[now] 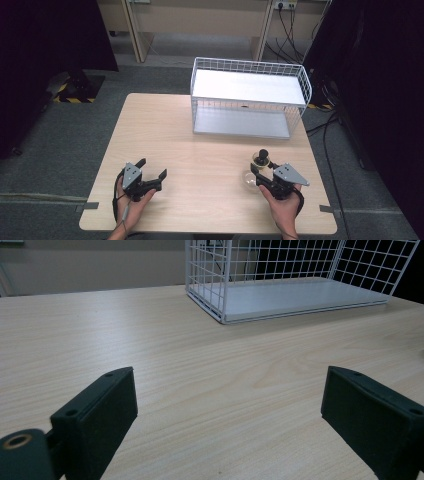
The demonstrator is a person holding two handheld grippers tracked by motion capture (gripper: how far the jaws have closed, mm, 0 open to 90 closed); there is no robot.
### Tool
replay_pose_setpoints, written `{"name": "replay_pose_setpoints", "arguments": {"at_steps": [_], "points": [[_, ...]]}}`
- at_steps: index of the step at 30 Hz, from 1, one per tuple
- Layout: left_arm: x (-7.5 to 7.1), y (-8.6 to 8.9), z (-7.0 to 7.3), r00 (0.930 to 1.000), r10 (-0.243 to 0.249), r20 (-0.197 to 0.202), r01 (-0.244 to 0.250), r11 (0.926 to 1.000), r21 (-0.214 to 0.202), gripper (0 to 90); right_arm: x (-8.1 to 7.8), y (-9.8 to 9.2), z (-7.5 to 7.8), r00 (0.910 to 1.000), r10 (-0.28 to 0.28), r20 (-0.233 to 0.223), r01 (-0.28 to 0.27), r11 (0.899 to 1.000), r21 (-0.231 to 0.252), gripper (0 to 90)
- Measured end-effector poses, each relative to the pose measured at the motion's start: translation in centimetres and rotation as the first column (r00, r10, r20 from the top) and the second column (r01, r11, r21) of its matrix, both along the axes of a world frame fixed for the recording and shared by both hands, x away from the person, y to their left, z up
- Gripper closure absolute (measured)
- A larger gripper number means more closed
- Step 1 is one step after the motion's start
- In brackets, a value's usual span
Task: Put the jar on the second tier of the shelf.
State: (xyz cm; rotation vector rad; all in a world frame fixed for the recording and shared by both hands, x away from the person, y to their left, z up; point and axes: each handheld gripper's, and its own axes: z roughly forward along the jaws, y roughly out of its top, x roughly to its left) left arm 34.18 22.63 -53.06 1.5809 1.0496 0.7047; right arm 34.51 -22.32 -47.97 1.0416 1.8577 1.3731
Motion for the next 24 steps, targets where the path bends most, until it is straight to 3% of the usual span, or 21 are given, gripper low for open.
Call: {"name": "replay_pose_setpoints", "arguments": {"at_steps": [11,24], "points": [[0.0,0.0,0.0,1.0000,0.000,0.000,0.000,1.0000,0.001,7.5,-0.1,0.5,0.3,0.9998,-0.018,0.001,0.018,1.000,0.002,48.7],[0.0,0.0,0.0,1.0000,-0.001,0.001,0.001,1.0000,0.005,7.5,-0.1,0.6,2.8,0.9986,-0.027,0.046,0.026,0.999,0.030,48.7]]}}
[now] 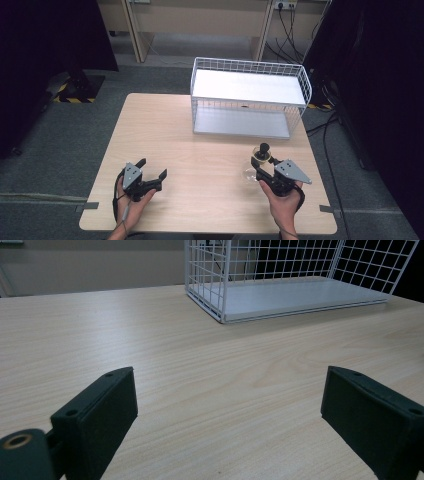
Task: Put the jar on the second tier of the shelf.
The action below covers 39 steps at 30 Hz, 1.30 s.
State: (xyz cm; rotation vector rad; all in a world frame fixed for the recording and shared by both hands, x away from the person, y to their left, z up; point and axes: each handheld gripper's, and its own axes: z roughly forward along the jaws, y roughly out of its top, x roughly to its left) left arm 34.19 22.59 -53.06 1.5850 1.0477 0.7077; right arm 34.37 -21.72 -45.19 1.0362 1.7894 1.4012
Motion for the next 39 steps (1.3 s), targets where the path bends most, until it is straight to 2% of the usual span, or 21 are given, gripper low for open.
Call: {"name": "replay_pose_setpoints", "arguments": {"at_steps": [20,39], "points": [[0.0,0.0,0.0,1.0000,0.002,-0.001,-0.002,1.0000,0.002,7.6,1.2,-0.3,4.4,0.9976,-0.029,0.063,0.029,1.000,0.005,48.7],[0.0,0.0,0.0,1.0000,0.001,-0.001,-0.001,1.0000,0.002,7.6,2.3,0.2,6.5,0.9959,-0.036,0.083,0.036,0.999,0.001,48.7]]}}
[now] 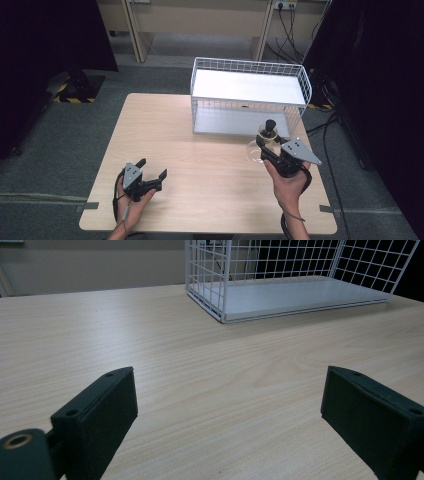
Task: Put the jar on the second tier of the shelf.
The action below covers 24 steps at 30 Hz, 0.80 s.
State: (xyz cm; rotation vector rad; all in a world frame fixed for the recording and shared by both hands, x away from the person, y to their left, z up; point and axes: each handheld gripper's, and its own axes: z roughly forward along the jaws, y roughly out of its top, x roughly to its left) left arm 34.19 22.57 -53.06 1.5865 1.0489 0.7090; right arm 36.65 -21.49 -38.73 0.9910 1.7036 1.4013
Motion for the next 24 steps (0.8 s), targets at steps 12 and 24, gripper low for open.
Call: {"name": "replay_pose_setpoints", "arguments": {"at_steps": [12,24], "points": [[0.0,0.0,0.0,1.0000,0.000,-0.001,0.000,1.0000,0.000,7.6,1.0,0.0,1.3,0.9999,-0.013,0.008,0.013,1.000,0.007,48.7],[0.0,0.0,0.0,1.0000,0.000,-0.003,0.000,1.0000,0.000,7.5,1.9,0.0,2.4,0.9994,-0.029,0.017,0.029,1.000,0.004,48.7]]}}
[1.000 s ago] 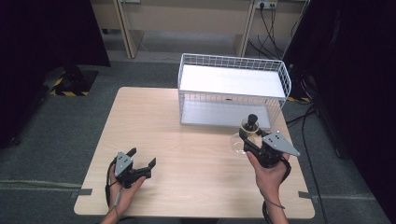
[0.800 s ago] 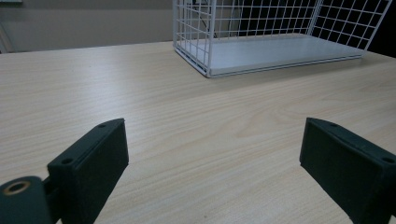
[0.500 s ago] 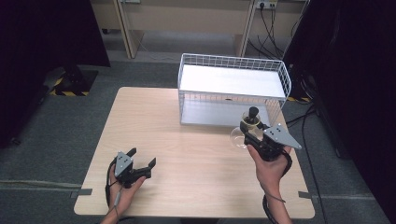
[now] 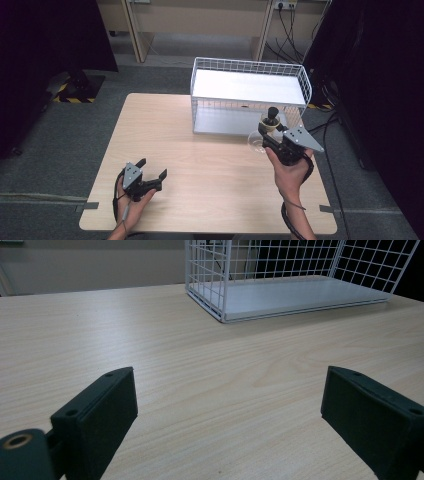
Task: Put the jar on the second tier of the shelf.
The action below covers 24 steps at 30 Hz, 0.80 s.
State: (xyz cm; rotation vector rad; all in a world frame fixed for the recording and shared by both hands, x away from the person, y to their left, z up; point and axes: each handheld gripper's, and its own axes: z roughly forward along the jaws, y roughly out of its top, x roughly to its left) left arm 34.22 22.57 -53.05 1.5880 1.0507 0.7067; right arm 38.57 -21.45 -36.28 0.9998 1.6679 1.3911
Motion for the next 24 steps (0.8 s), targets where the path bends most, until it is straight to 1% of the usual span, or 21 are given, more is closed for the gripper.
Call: {"name": "replay_pose_setpoints", "arguments": {"at_steps": [11,24], "points": [[0.0,0.0,0.0,1.0000,-0.001,-0.002,0.001,1.0000,-0.004,7.4,1.0,0.2,1.2,0.9998,-0.015,0.010,0.015,1.000,0.007,48.7],[0.1,0.0,0.0,1.0000,-0.003,-0.004,0.003,1.0000,-0.006,7.3,2.3,0.5,3.5,0.9988,-0.030,0.038,0.030,1.000,0.006,48.7]]}}
